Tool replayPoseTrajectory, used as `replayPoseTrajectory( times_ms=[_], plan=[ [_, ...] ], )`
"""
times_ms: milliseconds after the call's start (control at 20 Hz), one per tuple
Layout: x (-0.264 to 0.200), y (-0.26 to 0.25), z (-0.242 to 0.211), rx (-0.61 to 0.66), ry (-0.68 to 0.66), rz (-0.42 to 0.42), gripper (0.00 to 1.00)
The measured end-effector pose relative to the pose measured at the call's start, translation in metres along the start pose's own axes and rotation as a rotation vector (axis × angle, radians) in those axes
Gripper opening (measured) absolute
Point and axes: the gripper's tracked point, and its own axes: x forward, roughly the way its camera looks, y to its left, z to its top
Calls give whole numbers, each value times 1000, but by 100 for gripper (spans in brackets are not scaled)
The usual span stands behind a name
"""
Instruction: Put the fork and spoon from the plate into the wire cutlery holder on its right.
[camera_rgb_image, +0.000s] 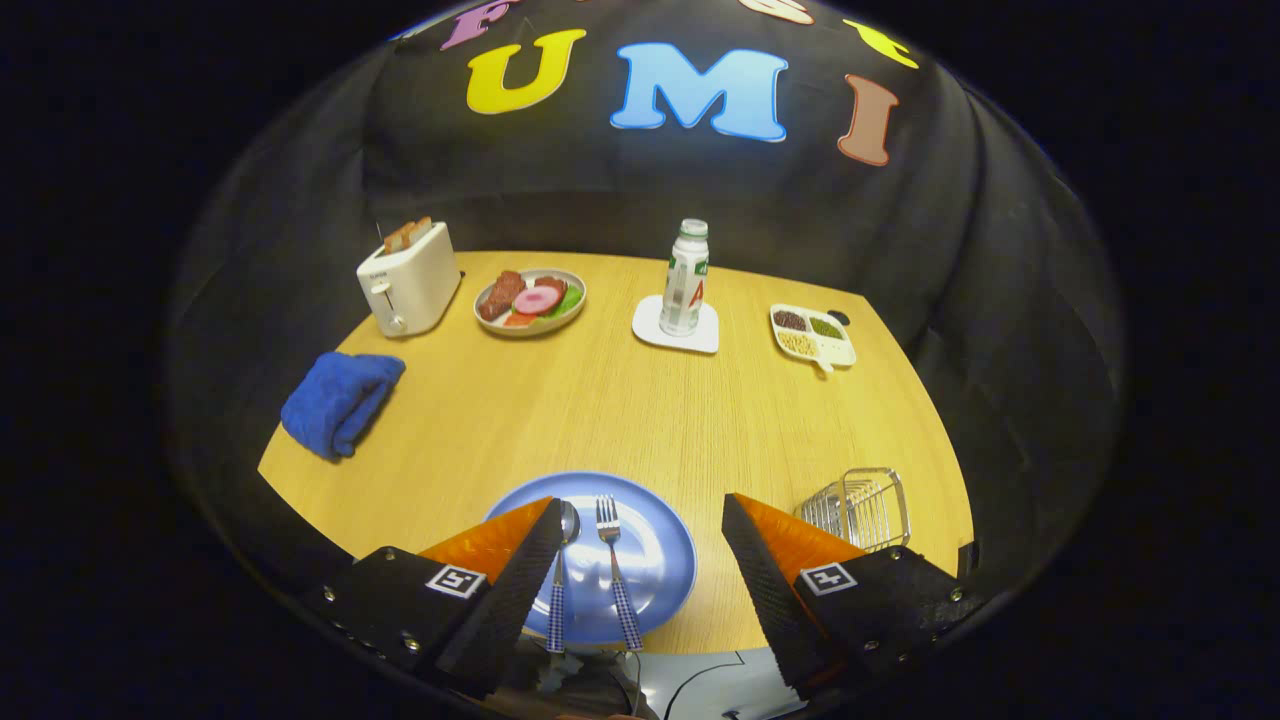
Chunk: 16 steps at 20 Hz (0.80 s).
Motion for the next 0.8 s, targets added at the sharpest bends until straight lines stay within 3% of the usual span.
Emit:
replayPoseTrajectory(
  times_ms=[450,650,800],
  plan=[
    [33,4,-81,-83,291,8,98],
    [39,8,-107,-86,393,46,84],
    [49,9,-116,-112,417,47,84]
  ],
)
